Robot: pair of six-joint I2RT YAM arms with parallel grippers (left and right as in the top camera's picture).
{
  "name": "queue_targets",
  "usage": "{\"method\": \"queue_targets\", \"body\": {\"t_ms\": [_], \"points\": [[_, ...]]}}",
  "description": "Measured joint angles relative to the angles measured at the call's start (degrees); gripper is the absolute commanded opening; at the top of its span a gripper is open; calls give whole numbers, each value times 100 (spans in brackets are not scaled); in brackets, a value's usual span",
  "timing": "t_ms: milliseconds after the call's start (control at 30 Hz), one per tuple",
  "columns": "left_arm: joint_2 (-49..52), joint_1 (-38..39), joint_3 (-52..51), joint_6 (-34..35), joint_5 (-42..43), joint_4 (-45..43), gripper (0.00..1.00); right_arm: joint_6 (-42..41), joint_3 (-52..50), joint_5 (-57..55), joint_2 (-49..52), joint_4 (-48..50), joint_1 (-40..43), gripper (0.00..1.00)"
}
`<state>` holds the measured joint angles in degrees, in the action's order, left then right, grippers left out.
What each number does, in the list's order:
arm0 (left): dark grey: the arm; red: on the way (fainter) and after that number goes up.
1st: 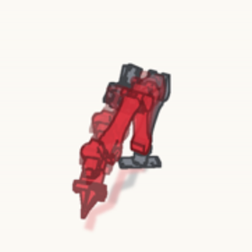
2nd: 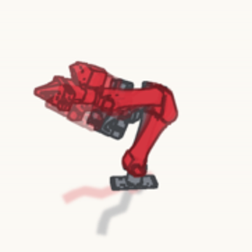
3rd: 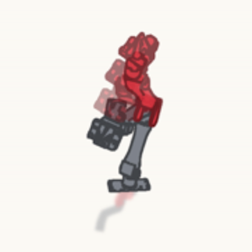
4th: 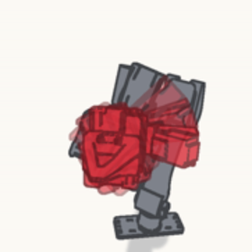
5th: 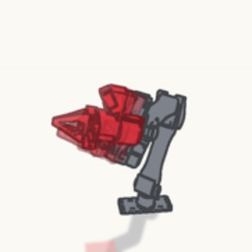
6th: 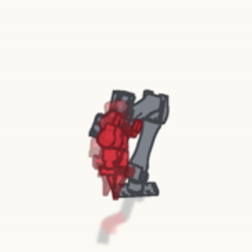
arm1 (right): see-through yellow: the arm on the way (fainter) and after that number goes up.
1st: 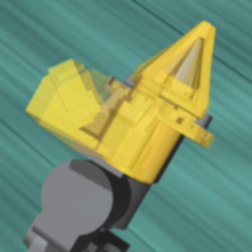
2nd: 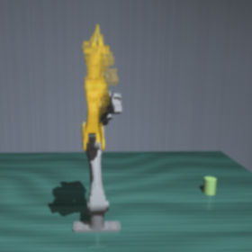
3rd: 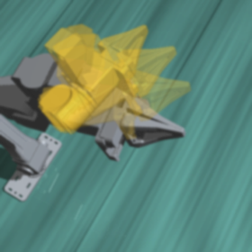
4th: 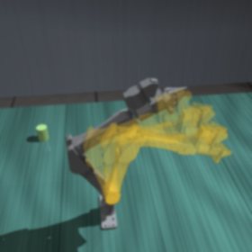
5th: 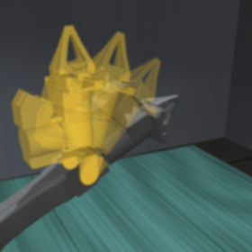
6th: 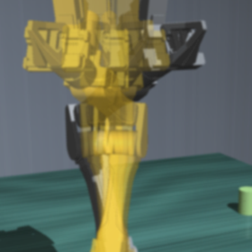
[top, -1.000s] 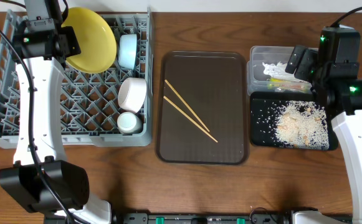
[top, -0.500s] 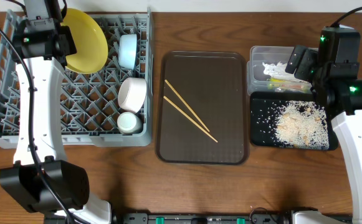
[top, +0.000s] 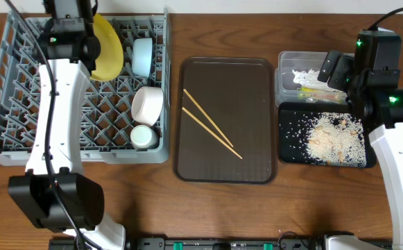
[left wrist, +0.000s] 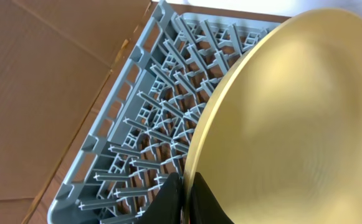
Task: Sort waste into correct bins and load items into the dishwasher
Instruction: 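Lower the yellow plate upright into the rack and open the left gripper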
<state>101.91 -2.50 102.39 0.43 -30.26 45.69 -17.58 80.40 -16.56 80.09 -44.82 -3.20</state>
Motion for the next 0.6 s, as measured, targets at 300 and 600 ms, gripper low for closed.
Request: {"method": "queue_targets", "body": {"t_ms": [300,600], "points": [[4,46,0,-72,-404,-98,7,0,0,0,0,2,0,99],[4,149,0,-302,-632,-396,7,0,0,0,0,0,0,99]]}}
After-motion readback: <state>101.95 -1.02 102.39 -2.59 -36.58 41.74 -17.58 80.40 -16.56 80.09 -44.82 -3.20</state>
